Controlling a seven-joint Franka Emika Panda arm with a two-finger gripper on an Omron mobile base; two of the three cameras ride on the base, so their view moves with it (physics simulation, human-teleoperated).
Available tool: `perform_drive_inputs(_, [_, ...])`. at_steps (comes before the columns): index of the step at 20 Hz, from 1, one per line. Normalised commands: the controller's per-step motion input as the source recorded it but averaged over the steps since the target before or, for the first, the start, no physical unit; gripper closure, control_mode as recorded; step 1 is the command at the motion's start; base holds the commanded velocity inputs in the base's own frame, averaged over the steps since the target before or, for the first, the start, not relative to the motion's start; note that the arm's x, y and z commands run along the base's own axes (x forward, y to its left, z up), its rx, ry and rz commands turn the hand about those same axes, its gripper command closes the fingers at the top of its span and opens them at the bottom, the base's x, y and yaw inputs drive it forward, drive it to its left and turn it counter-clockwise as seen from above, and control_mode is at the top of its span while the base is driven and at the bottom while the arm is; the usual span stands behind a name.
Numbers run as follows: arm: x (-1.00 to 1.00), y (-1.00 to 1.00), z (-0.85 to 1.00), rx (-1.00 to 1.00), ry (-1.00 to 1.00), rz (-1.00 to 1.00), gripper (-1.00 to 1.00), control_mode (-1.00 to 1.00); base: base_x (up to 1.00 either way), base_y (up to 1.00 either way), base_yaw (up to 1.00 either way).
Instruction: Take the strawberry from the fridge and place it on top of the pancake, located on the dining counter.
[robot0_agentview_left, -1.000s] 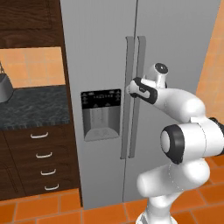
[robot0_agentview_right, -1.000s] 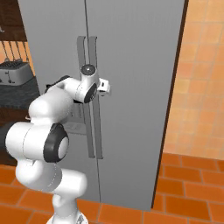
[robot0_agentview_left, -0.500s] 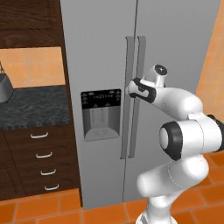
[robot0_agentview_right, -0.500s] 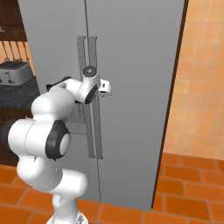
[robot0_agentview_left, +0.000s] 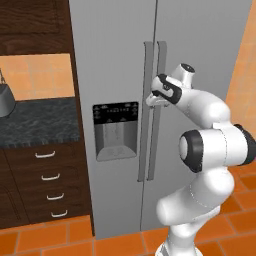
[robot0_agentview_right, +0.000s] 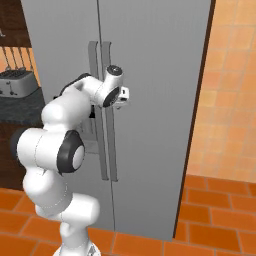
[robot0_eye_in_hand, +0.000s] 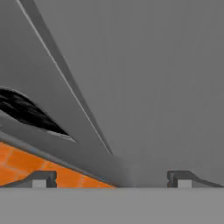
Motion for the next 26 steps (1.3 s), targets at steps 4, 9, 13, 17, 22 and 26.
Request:
perform_drive_inputs(4, [-0.1,0.0,-0.9,0.0,-0.59,0.04,-1.0,-1.0,0.0,0.0,0.0])
perform_drive_inputs(9, [-0.19,0.07,-0.98,0.0,-0.73,0.07,-1.0,-1.0,0.0,0.0,0.0])
perform_drive_inputs(13, [0.7,0.41,-0.54,0.06,-0.41,0.02,-1.0,-1.0,0.0,0.0,0.0])
perform_drive_inputs(17, [1.0,0.38,-0.12,0.14,-0.17,0.01,-1.0,-1.0,0.0,0.0,0.0])
perform_drive_inputs(22, [0.12,0.35,0.0,0.08,-0.1,0.08,-1.0,-1.0,0.0,0.0,0.0])
perform_drive_inputs(26, [-0.48,0.52,0.04,0.02,-0.09,0.09,-1.0,-1.0,0.0,0.0,0.0])
